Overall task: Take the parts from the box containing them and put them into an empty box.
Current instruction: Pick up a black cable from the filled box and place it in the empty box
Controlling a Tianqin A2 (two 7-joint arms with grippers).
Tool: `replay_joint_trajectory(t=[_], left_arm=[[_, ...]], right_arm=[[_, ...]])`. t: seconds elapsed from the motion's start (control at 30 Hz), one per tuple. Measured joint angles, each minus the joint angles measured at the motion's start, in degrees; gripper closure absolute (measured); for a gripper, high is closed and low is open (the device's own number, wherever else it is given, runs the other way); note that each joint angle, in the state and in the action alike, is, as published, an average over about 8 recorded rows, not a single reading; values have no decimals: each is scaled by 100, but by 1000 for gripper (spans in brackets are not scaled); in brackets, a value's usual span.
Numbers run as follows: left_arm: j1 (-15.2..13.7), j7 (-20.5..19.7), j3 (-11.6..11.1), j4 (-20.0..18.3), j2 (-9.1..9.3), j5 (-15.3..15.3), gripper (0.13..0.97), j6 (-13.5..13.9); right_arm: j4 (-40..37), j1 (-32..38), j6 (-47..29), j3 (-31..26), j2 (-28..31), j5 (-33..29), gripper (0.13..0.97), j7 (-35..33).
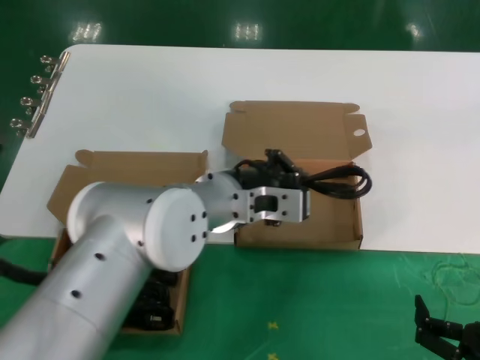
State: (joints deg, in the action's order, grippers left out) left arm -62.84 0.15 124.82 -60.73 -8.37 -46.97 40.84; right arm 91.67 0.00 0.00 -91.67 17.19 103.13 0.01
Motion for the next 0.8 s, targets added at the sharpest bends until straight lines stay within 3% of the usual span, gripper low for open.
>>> replay_joint_trajectory(t=[0.13,0.3,0.57,0.8], left_arm=[[-107,106,15,297,194,38,889,-161],[-198,246,26,564,308,71,889,-294],[-206,154,-41,654,335,262,889,-332],[-241,322,-63,702,249,260,852,-366]], right_arm=[[0,0,0,0,0,0,129,0],[0,0,0,0,0,0,129,0],[0,0,0,0,0,0,129,0],[0,0,0,0,0,0,129,0]])
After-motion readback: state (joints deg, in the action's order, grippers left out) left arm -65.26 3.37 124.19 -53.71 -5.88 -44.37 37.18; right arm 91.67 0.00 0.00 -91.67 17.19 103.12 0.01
